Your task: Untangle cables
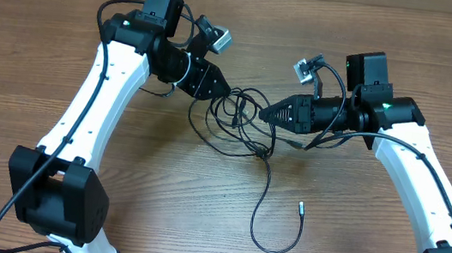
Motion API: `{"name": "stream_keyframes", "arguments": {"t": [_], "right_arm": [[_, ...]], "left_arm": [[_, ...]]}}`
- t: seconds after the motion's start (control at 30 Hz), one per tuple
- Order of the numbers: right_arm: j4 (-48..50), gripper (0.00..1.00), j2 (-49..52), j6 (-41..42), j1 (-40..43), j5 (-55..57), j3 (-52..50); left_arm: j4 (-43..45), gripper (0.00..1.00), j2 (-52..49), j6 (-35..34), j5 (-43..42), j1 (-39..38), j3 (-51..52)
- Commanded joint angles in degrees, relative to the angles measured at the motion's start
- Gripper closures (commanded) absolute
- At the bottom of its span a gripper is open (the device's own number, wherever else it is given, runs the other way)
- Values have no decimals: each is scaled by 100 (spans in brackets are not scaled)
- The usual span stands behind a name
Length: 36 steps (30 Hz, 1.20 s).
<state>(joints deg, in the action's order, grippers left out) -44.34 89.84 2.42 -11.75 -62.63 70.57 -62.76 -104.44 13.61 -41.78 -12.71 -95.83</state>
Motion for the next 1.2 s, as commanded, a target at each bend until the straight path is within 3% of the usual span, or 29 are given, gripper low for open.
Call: {"name": "stream_keyframes", "arguments": {"t": [0.0, 0.33, 0.97, 1.03, 1.17], "right_arm": [[63, 96, -57, -98, -31, -306, 114], [61, 96, -57, -98, -31, -308, 114], [61, 96, -57, -98, -31, -306, 114], [59, 96, -57, -98, -31, -306, 114], [57, 96, -57, -98, -31, -306, 114]], "left_arm": [[-2, 75, 17, -83, 540, -127, 15], [-24, 75, -116, -101, 1073, -286, 24], [-20, 75, -431, -98, 1069, -603, 55], [-20, 79, -431, -96, 1071, -608, 55], [-26, 96, -431, -98, 1069, -608, 55]]}}
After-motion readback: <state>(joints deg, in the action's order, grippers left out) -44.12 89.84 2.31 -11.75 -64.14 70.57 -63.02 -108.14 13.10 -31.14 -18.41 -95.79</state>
